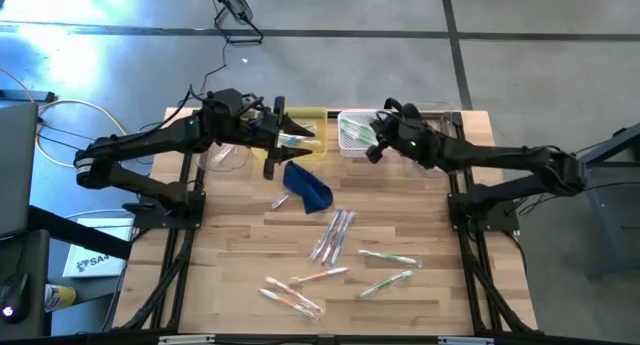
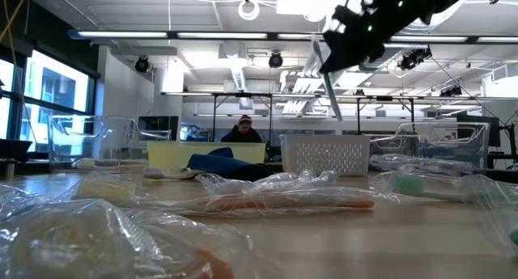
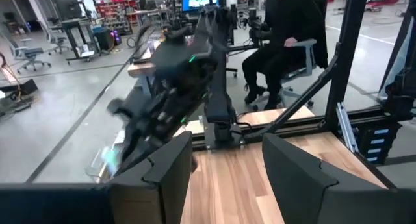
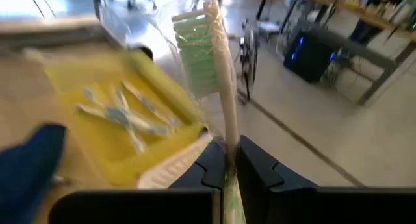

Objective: Pick & Place Toothbrushes
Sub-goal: Put the green toothbrush into the white bin

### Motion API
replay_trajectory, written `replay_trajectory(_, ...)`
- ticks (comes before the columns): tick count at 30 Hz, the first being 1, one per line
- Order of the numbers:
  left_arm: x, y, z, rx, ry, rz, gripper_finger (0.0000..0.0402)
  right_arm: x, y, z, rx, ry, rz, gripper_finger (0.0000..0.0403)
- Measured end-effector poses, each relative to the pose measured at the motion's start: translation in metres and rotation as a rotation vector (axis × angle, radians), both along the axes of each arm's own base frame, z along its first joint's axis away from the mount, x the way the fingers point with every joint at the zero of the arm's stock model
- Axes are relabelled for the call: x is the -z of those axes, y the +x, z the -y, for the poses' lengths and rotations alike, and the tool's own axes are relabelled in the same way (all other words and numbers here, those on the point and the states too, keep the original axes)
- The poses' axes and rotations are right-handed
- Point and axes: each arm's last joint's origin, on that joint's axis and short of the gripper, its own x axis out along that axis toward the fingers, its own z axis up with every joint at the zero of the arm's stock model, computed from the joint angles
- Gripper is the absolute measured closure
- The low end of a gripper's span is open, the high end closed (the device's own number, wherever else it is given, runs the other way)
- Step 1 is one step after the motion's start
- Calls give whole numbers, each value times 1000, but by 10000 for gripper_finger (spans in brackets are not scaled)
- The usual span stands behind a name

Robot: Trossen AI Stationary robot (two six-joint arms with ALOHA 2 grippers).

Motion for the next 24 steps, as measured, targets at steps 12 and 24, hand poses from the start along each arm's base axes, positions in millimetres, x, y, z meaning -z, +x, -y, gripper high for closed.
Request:
replay_trajectory(12, 1, 1, 0, -1, 30, -4, 218, 53, 5, 61, 50, 124, -166, 390)
replay_trajectory(24, 2, 1, 0, 0, 44, -9, 218, 59, 2, 65, 80, 216, -140, 262)
